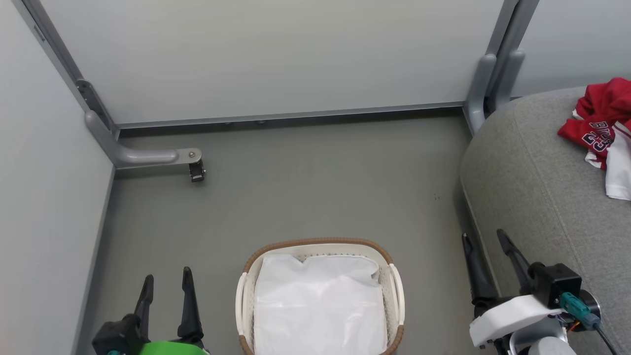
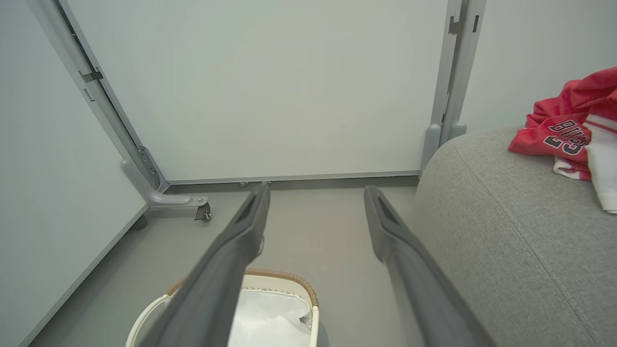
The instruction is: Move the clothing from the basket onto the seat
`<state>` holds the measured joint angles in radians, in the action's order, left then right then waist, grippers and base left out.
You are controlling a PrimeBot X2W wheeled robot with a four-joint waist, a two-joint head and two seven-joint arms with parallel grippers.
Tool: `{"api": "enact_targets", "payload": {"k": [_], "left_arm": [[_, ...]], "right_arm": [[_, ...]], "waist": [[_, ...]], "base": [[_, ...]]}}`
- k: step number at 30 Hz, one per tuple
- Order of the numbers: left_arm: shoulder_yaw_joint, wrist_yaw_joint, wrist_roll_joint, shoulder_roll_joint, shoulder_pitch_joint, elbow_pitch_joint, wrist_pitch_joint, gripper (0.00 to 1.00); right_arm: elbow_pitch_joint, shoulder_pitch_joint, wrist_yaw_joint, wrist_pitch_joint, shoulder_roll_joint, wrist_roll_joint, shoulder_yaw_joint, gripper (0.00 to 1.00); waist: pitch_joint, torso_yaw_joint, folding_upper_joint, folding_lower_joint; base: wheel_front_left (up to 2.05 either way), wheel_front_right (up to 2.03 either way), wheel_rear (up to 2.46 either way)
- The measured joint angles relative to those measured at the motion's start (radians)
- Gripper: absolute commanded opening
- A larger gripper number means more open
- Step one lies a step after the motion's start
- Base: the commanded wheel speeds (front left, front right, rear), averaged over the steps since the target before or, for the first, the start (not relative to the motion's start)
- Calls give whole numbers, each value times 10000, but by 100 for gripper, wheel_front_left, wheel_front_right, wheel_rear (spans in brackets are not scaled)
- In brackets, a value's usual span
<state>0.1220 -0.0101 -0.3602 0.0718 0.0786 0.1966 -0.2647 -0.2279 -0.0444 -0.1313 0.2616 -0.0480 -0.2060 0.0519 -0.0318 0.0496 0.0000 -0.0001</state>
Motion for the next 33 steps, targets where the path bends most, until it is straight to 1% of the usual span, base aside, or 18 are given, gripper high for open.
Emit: {"api": "enact_targets", "payload": {"k": [5, 18, 33], "left_arm": [[-107, 92, 67, -128, 143, -8, 0, 100], [-128, 232, 199, -197, 175, 98, 0, 100], [-155, 265, 278, -213, 174, 203, 0, 100]], "right_arm": [[42, 174, 0, 0, -4, -46, -44, 100], [-113, 268, 0, 0, -4, -138, 125, 100], [-209, 268, 0, 0, -4, -221, 194, 100]], "waist": [[123, -45, 0, 0], [286, -101, 0, 0], [332, -61, 0, 0]], "base": [[0, 0, 0], [0, 0, 0], [0, 0, 0]]}}
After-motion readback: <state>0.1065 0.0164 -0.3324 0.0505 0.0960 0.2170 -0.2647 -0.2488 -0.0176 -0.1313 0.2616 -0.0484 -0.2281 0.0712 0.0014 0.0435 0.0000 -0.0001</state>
